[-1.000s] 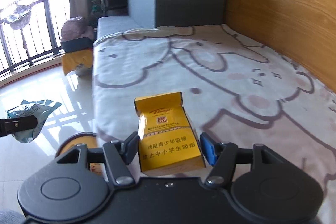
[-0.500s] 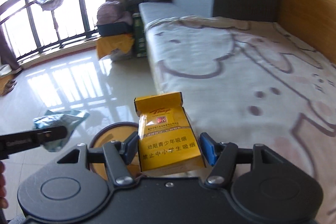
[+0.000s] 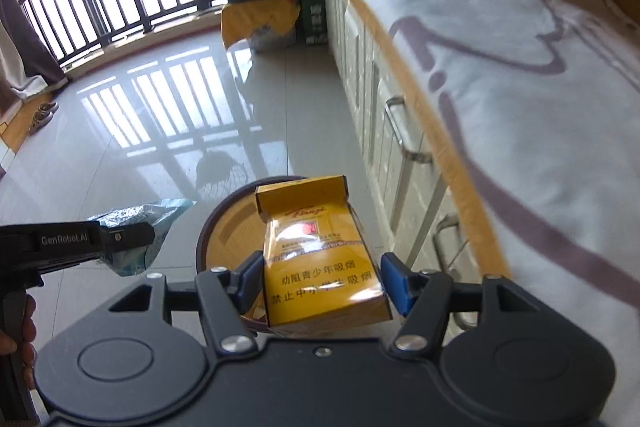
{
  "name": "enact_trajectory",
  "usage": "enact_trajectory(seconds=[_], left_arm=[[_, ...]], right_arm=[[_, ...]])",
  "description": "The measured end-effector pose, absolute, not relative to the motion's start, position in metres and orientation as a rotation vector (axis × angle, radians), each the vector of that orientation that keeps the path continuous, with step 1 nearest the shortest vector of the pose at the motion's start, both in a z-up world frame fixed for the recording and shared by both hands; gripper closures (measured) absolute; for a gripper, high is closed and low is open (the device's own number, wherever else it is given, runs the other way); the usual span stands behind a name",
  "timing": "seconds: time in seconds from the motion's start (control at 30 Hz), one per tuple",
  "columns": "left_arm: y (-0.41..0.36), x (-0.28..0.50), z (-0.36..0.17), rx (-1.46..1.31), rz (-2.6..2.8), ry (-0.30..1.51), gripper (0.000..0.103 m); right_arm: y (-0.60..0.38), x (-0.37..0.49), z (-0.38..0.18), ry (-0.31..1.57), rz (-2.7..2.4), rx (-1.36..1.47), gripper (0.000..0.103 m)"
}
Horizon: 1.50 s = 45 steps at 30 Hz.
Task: Collect trash
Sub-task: 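Carry the teal wrapper and yellow box with both grippers over the wastebasket, then open both grippers to drop the wrapper and box into the wastebasket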
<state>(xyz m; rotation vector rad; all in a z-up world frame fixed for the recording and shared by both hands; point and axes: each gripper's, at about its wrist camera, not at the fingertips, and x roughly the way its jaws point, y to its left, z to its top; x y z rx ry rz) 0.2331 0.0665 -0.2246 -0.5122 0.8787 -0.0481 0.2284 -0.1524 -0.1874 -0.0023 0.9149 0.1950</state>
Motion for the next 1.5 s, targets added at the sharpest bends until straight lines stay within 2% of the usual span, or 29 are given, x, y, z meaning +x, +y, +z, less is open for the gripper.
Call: enact_trajectory(seconds=[0.4,0.67,0.83,1.0,1.17,1.3,1.33,1.4,1.5], left_arm=[[0.053,0.28,-0.282,-0.563,-0.079,0.974,0.1],[0.047,0.313,-0.332,-0.65,-0.126,1.099,0.099],[0.028,0.321,-0.36,-0.588,-0.184,1.206,0.099],[0.017,0.329,-0.378,-0.543,-0.229,1.241,0.098],[0.016,0.334,-0.398,-0.541,-0.243,1.289,0.085],[0.014,0.334,-0.41,-0.517,-0.263,1.343,0.083],[0.014,0.334,-0.412,-0.515,-0.272,1.355,0.081],[0.015,0.332,-0.413,-0.513,-0.276,1.362,0.067],[0.017,0.329,-0.41,-0.495,-0.27,1.36,0.063]], right_arm=[[-0.149,0.27,-0.228,0.993,0.188,0.05,0.04],[-0.147,0.288,-0.251,1.036,0.178,0.073,0.04],[-0.148,0.299,-0.265,1.071,0.17,0.089,0.04],[-0.145,0.308,-0.276,1.102,0.166,0.109,0.04],[-0.142,0.315,-0.283,1.117,0.169,0.121,0.039],[-0.135,0.323,-0.289,1.129,0.178,0.119,0.039],[-0.133,0.326,-0.291,1.133,0.18,0.12,0.039],[-0.13,0.331,-0.296,1.141,0.186,0.122,0.039],[-0.125,0.343,-0.303,1.15,0.196,0.125,0.039]])
